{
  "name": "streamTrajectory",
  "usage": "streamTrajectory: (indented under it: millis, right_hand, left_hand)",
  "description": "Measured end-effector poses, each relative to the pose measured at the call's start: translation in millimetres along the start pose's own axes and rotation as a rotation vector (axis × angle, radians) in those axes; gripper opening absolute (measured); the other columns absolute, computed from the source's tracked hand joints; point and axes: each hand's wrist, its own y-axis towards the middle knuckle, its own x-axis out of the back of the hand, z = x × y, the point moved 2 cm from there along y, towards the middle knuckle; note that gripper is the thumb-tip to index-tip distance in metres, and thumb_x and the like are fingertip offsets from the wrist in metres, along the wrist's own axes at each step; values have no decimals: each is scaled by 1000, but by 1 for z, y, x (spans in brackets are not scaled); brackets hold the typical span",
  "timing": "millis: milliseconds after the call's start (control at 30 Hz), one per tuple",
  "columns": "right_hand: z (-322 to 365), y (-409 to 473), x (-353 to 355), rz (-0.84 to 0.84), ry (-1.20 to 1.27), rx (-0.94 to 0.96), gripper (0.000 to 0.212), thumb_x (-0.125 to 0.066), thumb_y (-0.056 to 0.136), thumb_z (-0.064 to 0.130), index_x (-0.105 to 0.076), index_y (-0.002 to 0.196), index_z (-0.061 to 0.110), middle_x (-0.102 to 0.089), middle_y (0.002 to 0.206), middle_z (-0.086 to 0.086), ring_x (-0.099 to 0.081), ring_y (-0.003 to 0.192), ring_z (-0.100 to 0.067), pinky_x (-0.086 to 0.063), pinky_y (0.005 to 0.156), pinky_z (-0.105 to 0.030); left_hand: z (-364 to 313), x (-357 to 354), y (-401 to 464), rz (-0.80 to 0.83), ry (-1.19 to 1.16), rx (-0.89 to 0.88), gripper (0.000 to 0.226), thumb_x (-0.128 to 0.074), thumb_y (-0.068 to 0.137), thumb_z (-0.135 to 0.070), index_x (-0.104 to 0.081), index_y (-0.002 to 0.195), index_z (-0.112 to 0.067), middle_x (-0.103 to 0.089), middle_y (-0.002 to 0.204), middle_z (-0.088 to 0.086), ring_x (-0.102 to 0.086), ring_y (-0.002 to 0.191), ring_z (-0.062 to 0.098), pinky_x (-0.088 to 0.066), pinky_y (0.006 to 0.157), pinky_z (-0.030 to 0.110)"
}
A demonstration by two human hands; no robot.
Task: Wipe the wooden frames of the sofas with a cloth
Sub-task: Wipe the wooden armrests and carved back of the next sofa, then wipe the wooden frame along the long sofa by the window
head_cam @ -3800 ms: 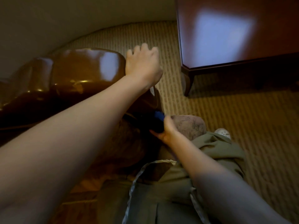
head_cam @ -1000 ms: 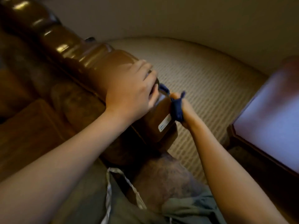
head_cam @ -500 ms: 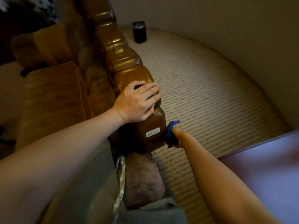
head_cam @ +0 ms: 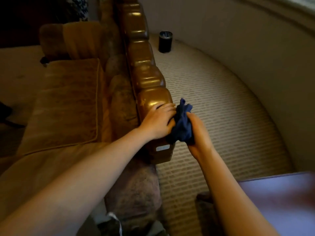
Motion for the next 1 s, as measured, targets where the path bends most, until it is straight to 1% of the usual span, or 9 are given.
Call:
streamTrajectory:
  millis: [167, 267, 333, 433, 567, 733, 800, 900, 1000]
  right_hand:
    - [6, -27, -59, 125, -81, 161, 24, -42, 100, 19, -62, 111, 15, -70, 104, -8, -67, 93, -17, -55, 83, -29]
    - [-12, -42, -111, 241, -187, 167, 25, -42, 100, 20, -63, 111, 15, -72, 100, -4, -68, 94, -16, -55, 81, -27]
    - [-28, -53, -144, 304, -257, 146, 25, -42, 100, 21, -64, 110, 17, -72, 102, -4, -67, 96, -17, -54, 85, -30]
    - [-52, -76, -192, 355, -355, 152, 24, -44, 100, 20, -64, 112, 17, -70, 106, -6, -67, 97, -19, -55, 84, -32]
    - [-92, -106, -253, 426, -485, 145, 20, -48, 98, 12, -66, 103, 17, -69, 105, -7, -66, 97, -21, -56, 81, -35]
    - [-151, -147, -326, 513, -583, 132, 26, -48, 94, 7, -68, 88, 22, -66, 87, -5, -62, 85, -24, -49, 67, -33]
    - [-172, -167, -355, 557, -577, 139, 26, -47, 94, 8, -68, 86, 21, -64, 82, -1, -58, 78, -17, -42, 62, -27]
    - [-192, -198, -395, 637, -581, 119, 27, -47, 95, 12, -68, 85, 24, -67, 91, -2, -62, 89, -18, -48, 71, -29]
    - [-203, -222, -431, 760, -646, 119, 25, -47, 95, 16, -69, 87, 25, -67, 94, 1, -62, 93, -14, -49, 76, -26]
  left_hand:
    - [-3, 46, -49, -122, -1109, 592, 15, -49, 97, -28, -63, 100, -24, -67, 102, -5, -62, 99, 12, -48, 80, 22]
    - [19, 73, -98, -138, -1357, 726, 19, -52, 95, -32, -63, 107, -23, -69, 100, -2, -64, 99, 15, -51, 81, 27]
    - [38, 92, -133, -237, -1299, 794, 24, -54, 94, -31, -62, 113, -18, -68, 105, 4, -62, 103, 22, -49, 85, 33]
    - [62, 123, -200, -371, -1243, 885, 26, -57, 93, -21, -57, 117, -11, -65, 104, 8, -63, 98, 25, -53, 70, 31]
    - [82, 166, -304, -480, -1189, 959, 23, -59, 90, -5, -53, 107, -19, -59, 111, 5, -58, 108, 25, -50, 91, 41]
    - [90, 218, -424, -521, -874, 1015, 41, -40, 84, 20, -59, 96, -14, -59, 100, 4, -57, 96, 21, -51, 65, 22]
    - [88, 234, -468, -600, -791, 1094, 43, -38, 79, 21, -62, 90, -12, -60, 96, 3, -56, 88, 16, -47, 59, 19]
    - [85, 252, -519, -686, -708, 1205, 30, -40, 85, 13, -63, 92, -5, -61, 87, 4, -58, 80, 16, -45, 53, 12]
    - [77, 260, -561, -673, -786, 1348, 24, -37, 95, 0, -61, 101, -2, -62, 108, 17, -56, 100, 28, -49, 66, 21]
